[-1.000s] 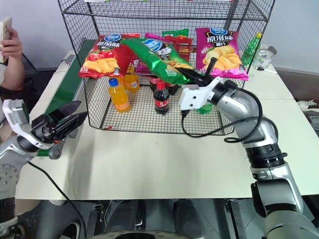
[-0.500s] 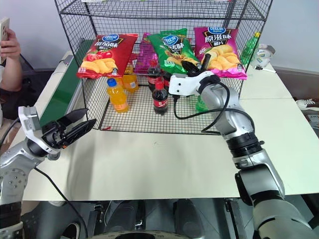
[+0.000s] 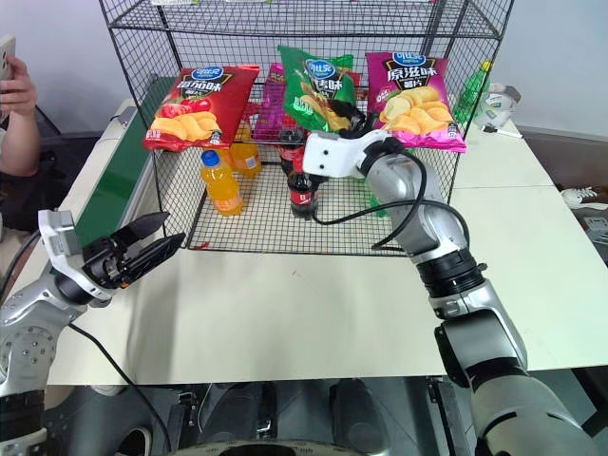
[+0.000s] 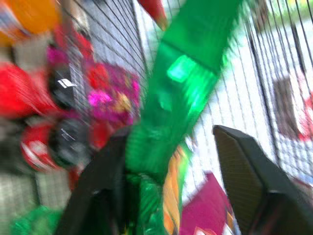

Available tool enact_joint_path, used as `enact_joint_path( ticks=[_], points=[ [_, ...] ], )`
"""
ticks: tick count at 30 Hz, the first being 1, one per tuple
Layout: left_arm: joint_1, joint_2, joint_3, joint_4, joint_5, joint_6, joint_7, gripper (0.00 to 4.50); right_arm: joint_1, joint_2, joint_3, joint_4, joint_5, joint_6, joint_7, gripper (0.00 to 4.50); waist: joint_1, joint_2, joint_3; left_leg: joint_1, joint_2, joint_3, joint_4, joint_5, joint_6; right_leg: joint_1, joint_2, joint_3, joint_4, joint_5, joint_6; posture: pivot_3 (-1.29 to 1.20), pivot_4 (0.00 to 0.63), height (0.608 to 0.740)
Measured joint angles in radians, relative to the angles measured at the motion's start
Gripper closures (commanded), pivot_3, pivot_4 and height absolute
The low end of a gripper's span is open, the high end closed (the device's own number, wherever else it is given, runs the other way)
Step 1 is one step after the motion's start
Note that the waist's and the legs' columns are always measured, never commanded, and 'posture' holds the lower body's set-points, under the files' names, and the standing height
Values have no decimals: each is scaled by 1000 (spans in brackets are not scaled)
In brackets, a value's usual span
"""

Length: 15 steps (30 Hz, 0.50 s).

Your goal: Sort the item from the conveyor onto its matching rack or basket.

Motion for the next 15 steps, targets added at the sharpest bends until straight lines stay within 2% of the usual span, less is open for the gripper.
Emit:
enact_joint_path(
  ticks=[6, 10, 13, 15],
  points=[
    [23, -12, -15, -1, 11, -18, -5, 597, 83, 40, 2, -65, 140, -2, 80, 1968, 5, 0, 0, 0, -1, 0, 0, 0, 0, 0, -1, -1, 0, 0, 0, 0, 150, 739],
    [31, -13, -22, -1, 18, -26, -16, 597, 150, 49, -37, -187, 287, -11, 129, 1968, 4, 0, 0, -1, 0, -1, 0, 0, 0, 0, -1, -1, 1, 0, 0, 0, 150, 739],
    [39, -12, -22, -1, 21, -36, -18, 597, 243, 55, -82, -345, 514, 15, 222, 1968, 5, 0, 0, -1, 0, -1, 0, 0, 1, 0, -1, -1, 0, 0, 0, 0, 150, 739],
    [52, -8, -18, -1, 28, -37, -12, 597, 328, 55, -128, -464, 738, 127, 302, 1968, 6, 0, 0, -1, 0, -2, 0, -1, 1, 2, -1, -2, -1, 0, 0, 0, 150, 739]
  ],
)
